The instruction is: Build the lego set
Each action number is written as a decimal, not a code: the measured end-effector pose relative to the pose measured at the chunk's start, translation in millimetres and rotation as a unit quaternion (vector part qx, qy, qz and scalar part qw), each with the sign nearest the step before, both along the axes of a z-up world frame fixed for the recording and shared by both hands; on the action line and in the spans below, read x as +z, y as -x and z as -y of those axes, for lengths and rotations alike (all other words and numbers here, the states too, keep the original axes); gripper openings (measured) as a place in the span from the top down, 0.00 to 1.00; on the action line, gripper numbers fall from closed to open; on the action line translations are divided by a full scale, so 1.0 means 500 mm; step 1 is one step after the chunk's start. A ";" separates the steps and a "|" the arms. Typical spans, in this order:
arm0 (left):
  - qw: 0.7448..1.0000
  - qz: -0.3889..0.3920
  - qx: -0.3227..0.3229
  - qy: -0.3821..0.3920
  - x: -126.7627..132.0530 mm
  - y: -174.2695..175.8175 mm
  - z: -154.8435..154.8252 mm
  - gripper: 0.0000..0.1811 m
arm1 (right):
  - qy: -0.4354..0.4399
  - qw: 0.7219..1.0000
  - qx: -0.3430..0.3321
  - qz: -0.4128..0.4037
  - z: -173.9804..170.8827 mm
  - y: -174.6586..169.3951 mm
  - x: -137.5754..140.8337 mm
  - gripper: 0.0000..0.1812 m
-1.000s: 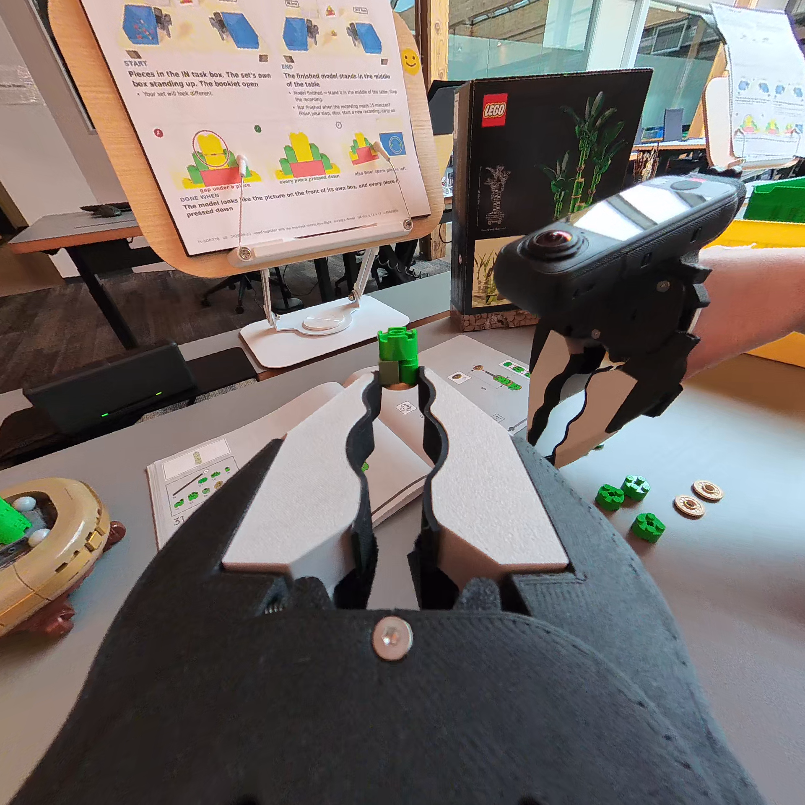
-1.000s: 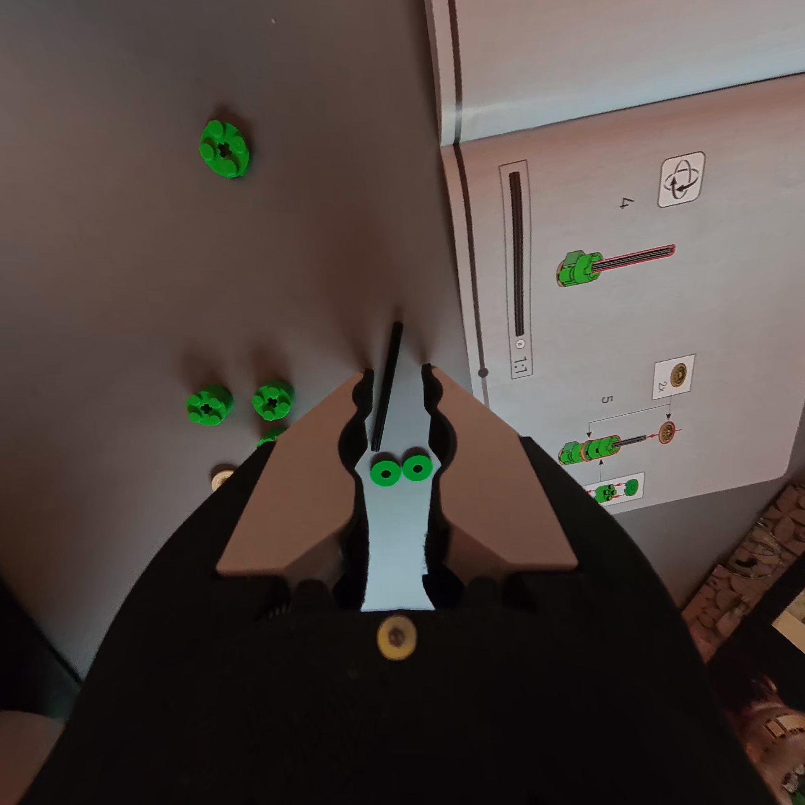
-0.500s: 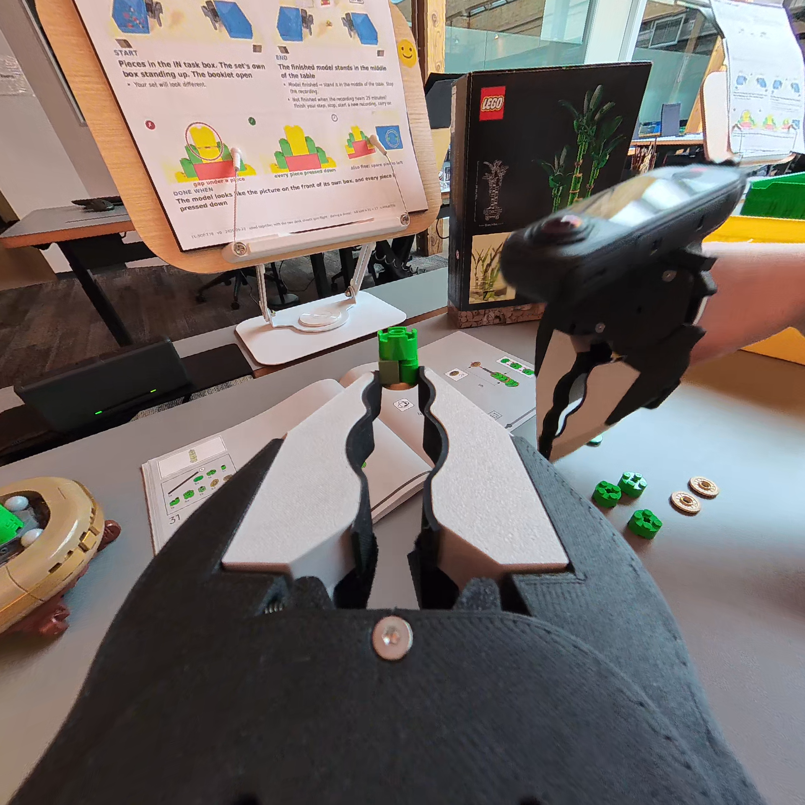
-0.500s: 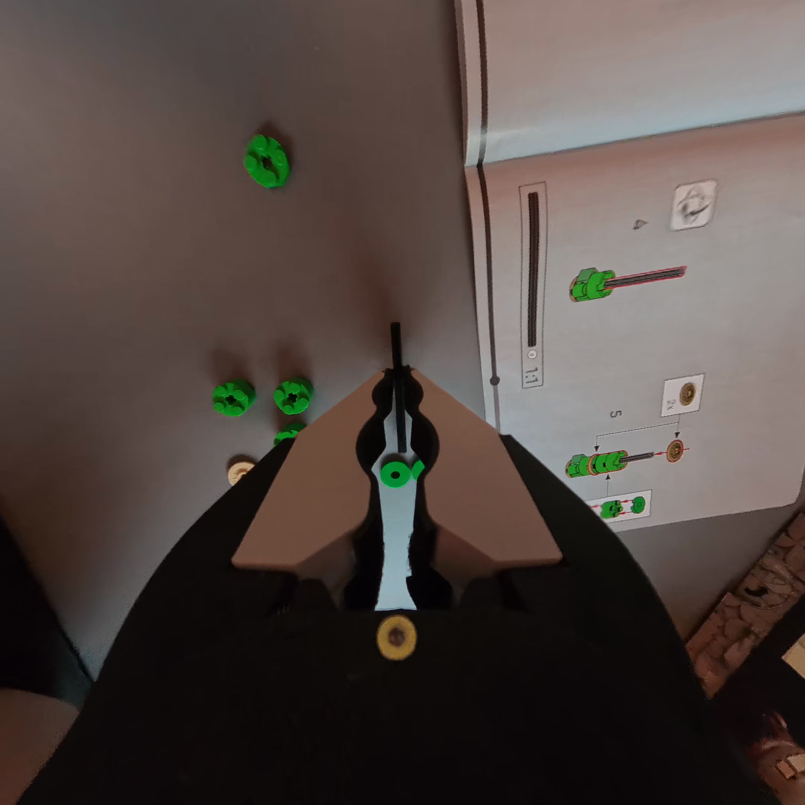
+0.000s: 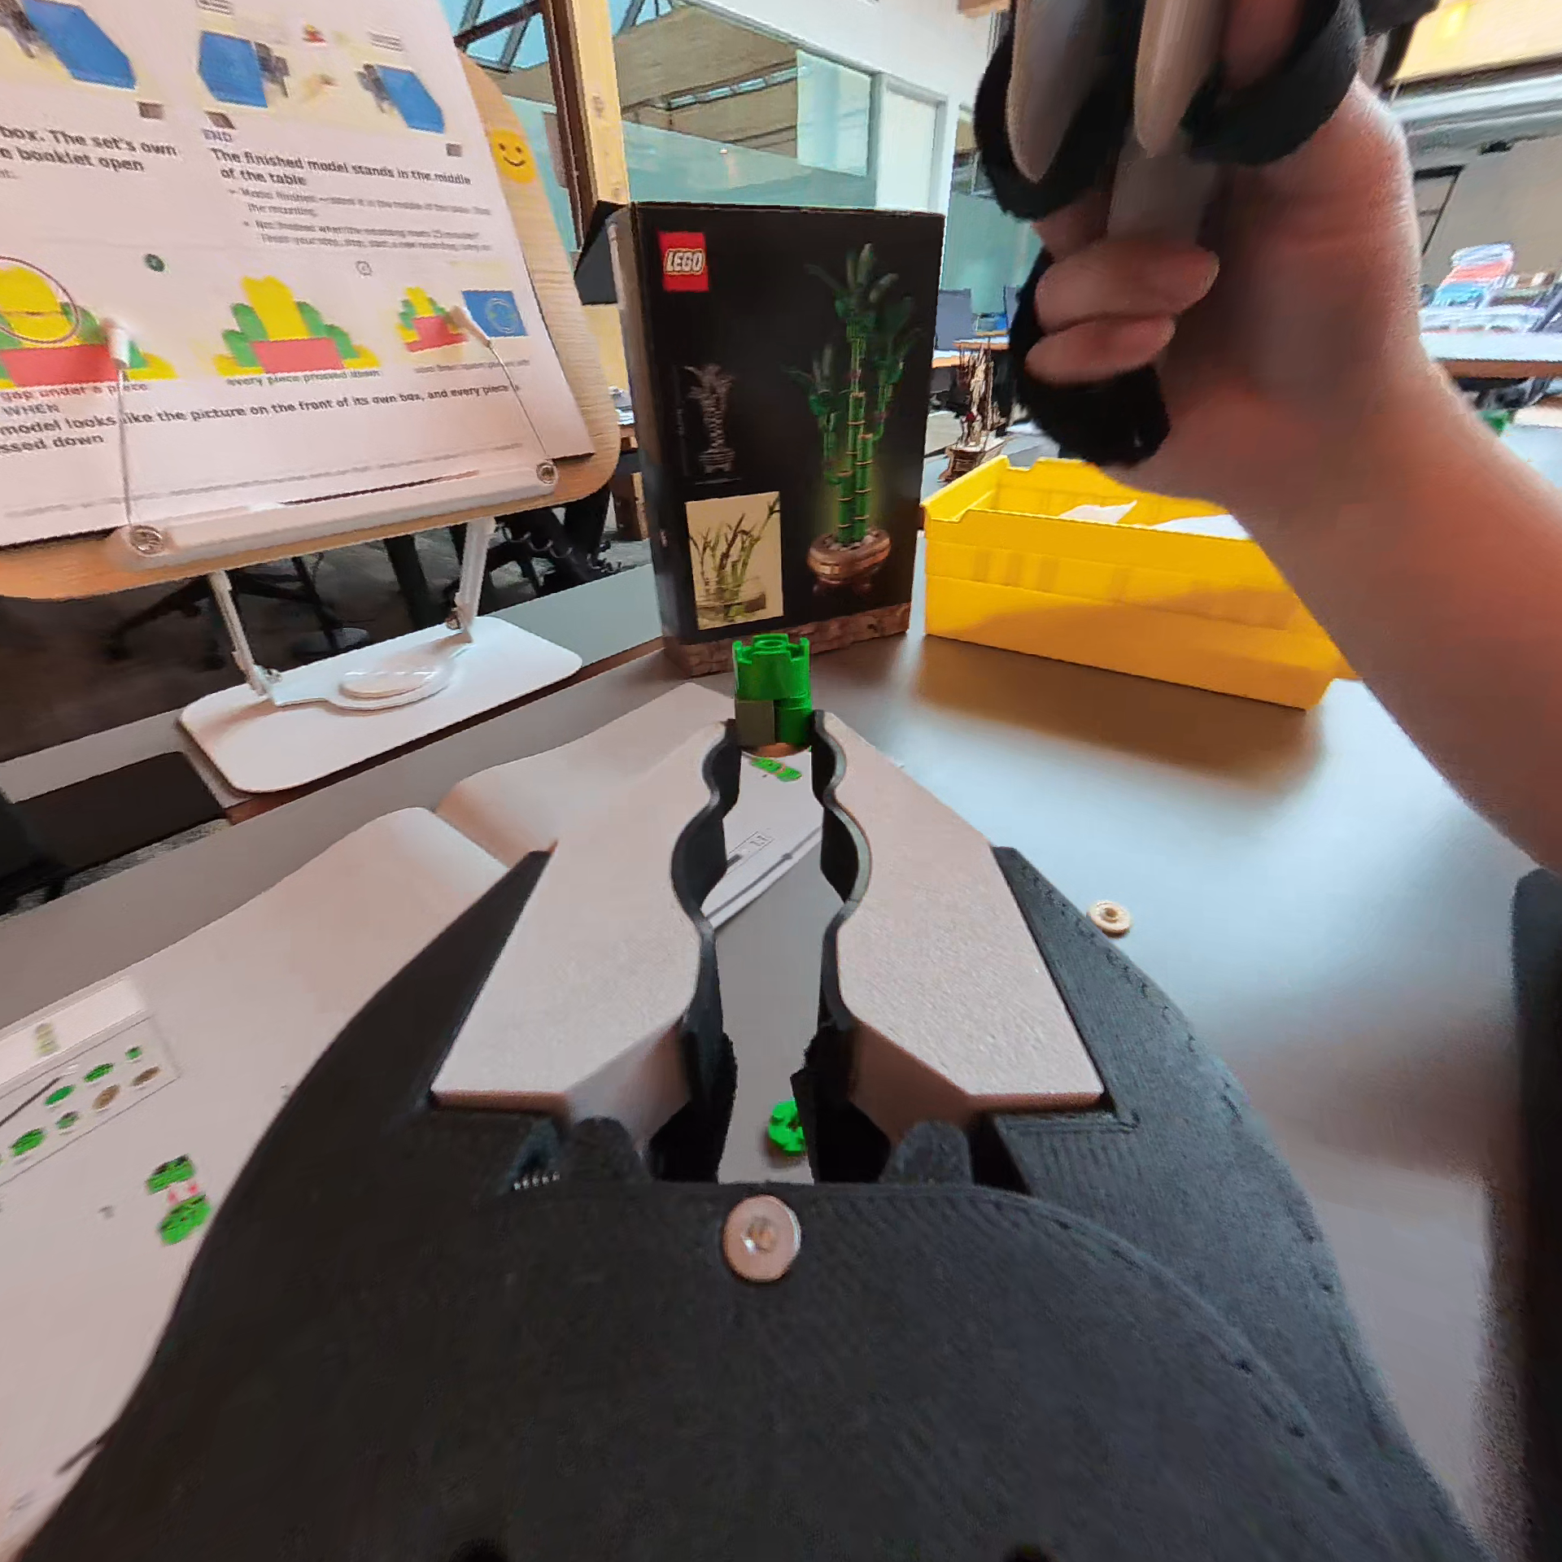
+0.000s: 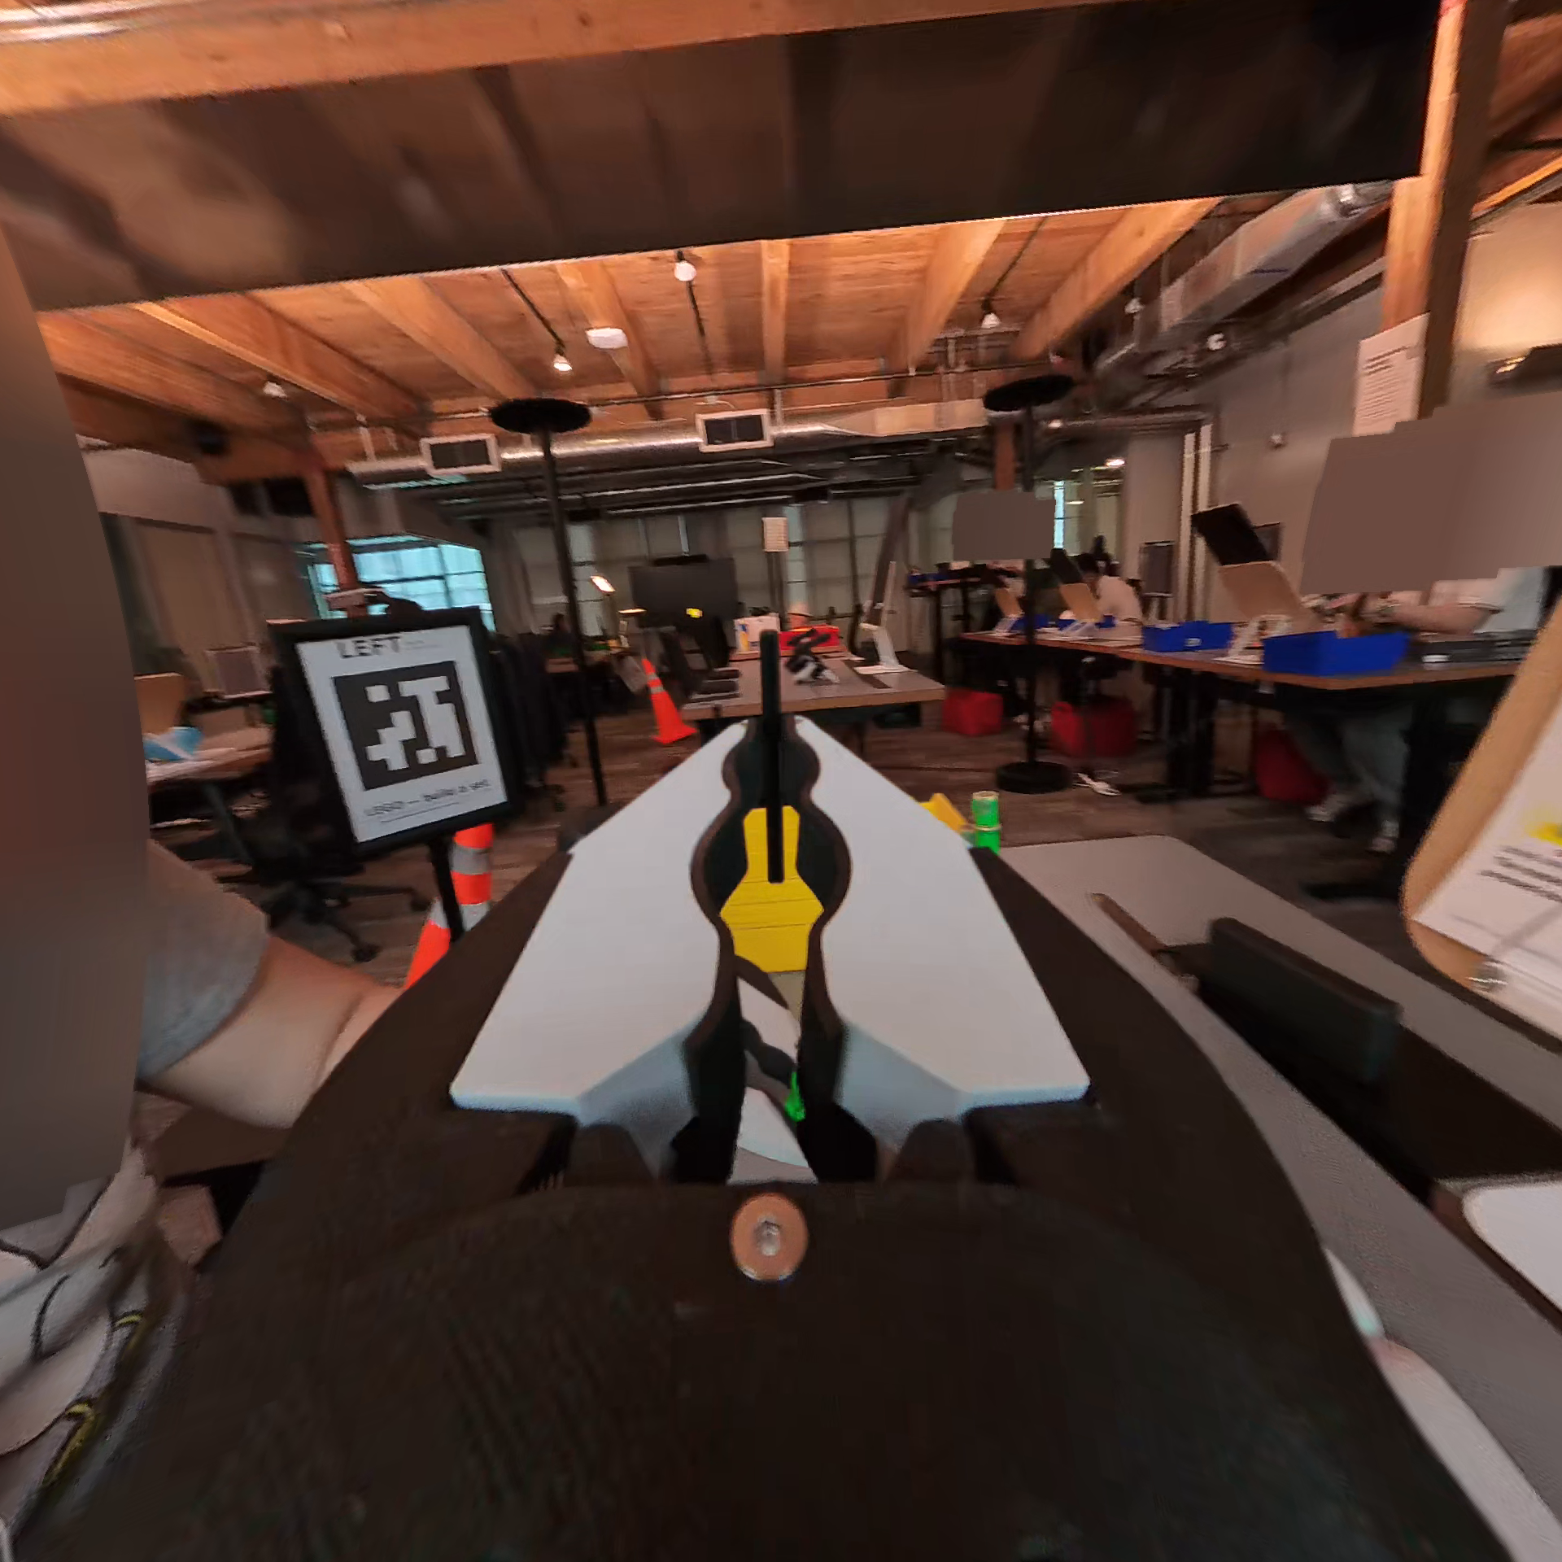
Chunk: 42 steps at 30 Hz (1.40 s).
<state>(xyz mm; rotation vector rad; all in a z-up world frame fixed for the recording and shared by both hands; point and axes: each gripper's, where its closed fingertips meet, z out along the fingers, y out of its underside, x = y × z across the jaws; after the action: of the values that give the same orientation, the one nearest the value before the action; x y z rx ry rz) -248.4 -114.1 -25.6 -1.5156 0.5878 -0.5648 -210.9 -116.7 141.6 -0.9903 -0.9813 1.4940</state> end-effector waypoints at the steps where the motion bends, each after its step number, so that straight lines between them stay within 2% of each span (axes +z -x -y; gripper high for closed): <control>1: 1.000 0.010 -0.003 0.001 0.004 -0.001 0.002 0.92 | 0.005 1.000 0.019 -0.003 0.008 0.014 -0.008 0.99; 4: 0.999 0.026 -0.014 -0.016 0.020 0.001 0.010 0.92 | 0.023 0.996 0.090 -0.011 0.034 0.055 -0.043 0.98; 9: 0.998 0.027 -0.025 -0.049 0.041 0.005 0.024 0.92 | 0.023 0.990 0.138 0.014 0.056 0.097 -0.101 0.98; 12: 0.995 0.031 -0.043 -0.089 0.065 0.000 0.045 0.92 | 0.010 0.986 0.168 0.011 0.076 0.095 -0.108 0.99; 15: 0.987 0.003 -0.066 -0.145 0.083 -0.016 0.077 0.92 | -0.003 0.980 0.201 -0.006 0.097 0.081 -0.099 0.99; 20: 0.977 -0.035 -0.082 -0.192 0.086 -0.038 0.104 0.92 | -0.055 0.971 0.232 0.001 0.138 0.066 -0.099 0.99; 31: 0.975 -0.042 -0.091 -0.198 0.086 -0.042 0.110 0.92 | -0.083 0.964 0.253 0.008 0.157 0.051 -0.105 0.99; 42: 0.975 -0.044 -0.099 -0.192 0.084 -0.048 0.115 0.92 | -0.093 0.965 0.245 0.029 0.153 0.053 -0.120 0.99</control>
<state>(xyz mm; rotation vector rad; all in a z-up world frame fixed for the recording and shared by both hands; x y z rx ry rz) -224.5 -171.8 16.6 -1.1271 0.8708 -0.5038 -237.6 -193.0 81.6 -0.6850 -1.4554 1.7385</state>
